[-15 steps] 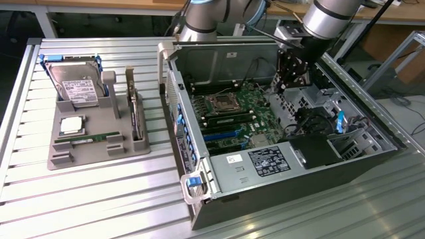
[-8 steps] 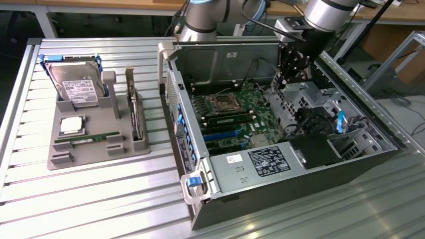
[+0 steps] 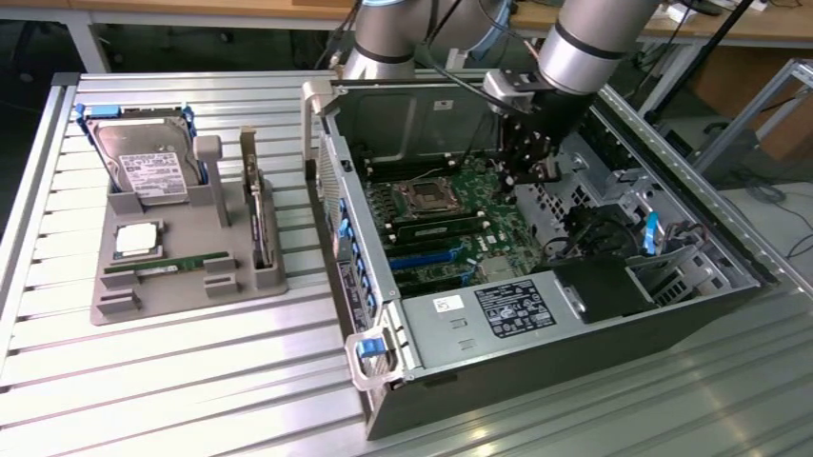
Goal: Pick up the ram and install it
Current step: 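Press down the ram until it locks into place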
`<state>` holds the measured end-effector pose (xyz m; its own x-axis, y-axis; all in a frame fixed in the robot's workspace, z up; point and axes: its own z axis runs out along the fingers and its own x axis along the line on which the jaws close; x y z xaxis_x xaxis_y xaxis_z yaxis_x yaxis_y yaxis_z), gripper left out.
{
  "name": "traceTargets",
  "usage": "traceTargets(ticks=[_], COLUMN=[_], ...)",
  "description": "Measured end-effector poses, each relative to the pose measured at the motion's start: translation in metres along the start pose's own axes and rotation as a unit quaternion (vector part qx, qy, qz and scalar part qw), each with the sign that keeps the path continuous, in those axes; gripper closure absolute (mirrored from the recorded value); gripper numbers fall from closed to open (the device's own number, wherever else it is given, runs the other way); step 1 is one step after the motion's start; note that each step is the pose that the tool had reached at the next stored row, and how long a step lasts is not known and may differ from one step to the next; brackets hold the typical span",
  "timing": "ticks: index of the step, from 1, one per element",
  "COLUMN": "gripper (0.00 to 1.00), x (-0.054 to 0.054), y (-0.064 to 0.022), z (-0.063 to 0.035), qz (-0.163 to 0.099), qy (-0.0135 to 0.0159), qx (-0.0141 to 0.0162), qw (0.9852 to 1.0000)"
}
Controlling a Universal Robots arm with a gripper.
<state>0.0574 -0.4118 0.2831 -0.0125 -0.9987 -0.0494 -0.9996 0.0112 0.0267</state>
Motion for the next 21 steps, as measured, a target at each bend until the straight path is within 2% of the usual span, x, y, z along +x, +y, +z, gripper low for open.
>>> traceTargets(ticks=[3,5,7,8,11,18,19,20,21], gripper=[0.9,0.9,0.9,0.9,0.9,0.9,0.9,0.9,0.9], x=[0.003,0.006,0.008,0.008,0.008,0.01,0.01,0.01,0.01], y=[0.0099,0.0121,0.0136,0.0142,0.0151,0.0149,0.0149,0.015,0.0152], z=[0.0122,0.018,0.0271,0.0347,0.0429,0.0524,0.0522,0.0452,0.0422], qz=[0.0,0.0,0.0,0.0,0.0,0.0,0.0,0.0,0.0], qy=[0.0,0.0,0.0,0.0,0.0001,0.0002,0.0001,0.0,0.0], qx=[0.0,0.0,0.0,0.0,0.0,-0.0001,0.0,0.0016,0.0031], qw=[1.0,1.0,1.0,1.0,1.0,1.0,1.0,1.0,1.0])
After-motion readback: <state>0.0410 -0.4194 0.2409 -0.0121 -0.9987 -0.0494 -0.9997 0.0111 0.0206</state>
